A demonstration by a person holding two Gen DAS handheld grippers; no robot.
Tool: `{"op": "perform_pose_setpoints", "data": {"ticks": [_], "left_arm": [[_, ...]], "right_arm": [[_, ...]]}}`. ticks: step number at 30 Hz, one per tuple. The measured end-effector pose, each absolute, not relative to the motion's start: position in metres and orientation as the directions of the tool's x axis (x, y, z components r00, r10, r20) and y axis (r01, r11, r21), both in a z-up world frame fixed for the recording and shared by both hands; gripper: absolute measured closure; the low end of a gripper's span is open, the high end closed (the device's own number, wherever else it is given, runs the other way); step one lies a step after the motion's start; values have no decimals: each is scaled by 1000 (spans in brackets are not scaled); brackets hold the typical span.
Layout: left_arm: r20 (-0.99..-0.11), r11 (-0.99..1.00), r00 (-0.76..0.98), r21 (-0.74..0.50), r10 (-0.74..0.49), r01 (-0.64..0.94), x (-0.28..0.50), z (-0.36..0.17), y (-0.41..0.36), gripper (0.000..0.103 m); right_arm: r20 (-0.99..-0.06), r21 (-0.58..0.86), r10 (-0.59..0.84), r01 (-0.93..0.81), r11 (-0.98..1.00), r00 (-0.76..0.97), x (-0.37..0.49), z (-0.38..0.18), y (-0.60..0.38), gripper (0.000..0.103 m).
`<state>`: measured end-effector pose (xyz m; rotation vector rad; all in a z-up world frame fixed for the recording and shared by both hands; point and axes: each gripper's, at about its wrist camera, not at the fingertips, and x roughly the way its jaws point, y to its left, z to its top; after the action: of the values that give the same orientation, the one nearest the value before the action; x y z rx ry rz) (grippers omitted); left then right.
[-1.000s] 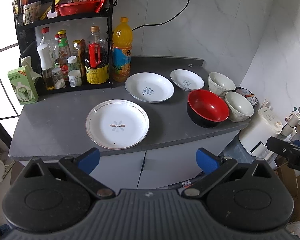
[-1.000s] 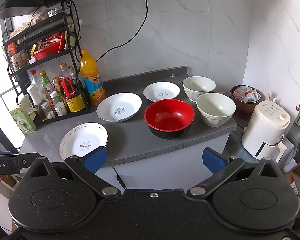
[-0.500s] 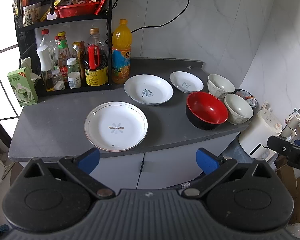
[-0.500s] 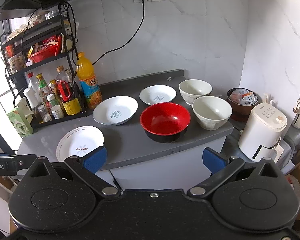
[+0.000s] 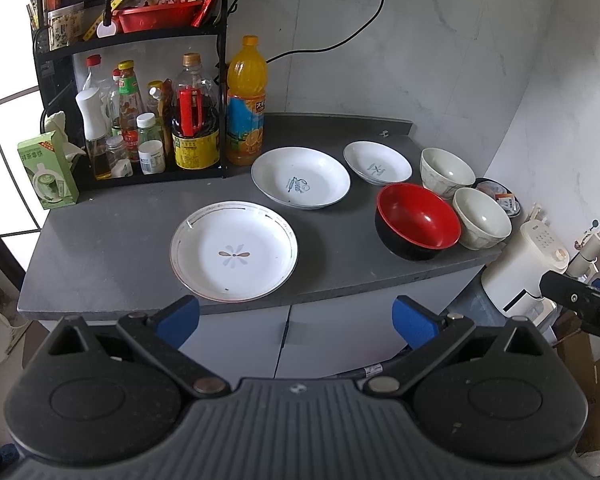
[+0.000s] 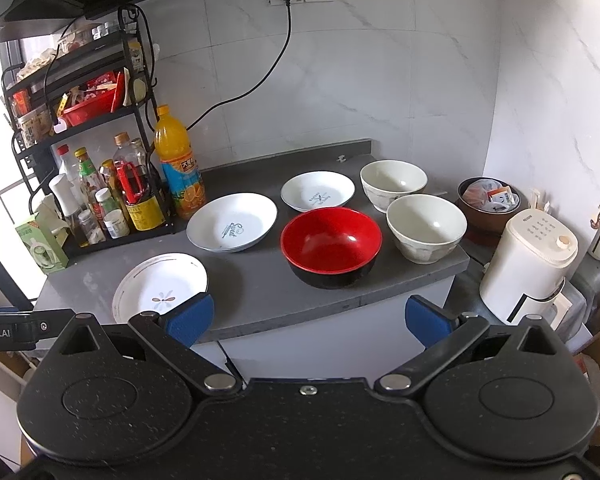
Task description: Organize plates and bowls
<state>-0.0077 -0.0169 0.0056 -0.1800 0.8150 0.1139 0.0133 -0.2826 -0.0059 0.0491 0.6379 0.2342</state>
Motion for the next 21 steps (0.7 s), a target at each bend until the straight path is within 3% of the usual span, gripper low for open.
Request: {"op": "perform_pose_setpoints", "data": {"ticks": [21], "left_arm": [[-750, 978, 658, -84, 66, -193, 4, 12, -42, 1]], "right_arm": [[-587, 144, 268, -227, 963, 764, 30, -9, -303, 0]]}}
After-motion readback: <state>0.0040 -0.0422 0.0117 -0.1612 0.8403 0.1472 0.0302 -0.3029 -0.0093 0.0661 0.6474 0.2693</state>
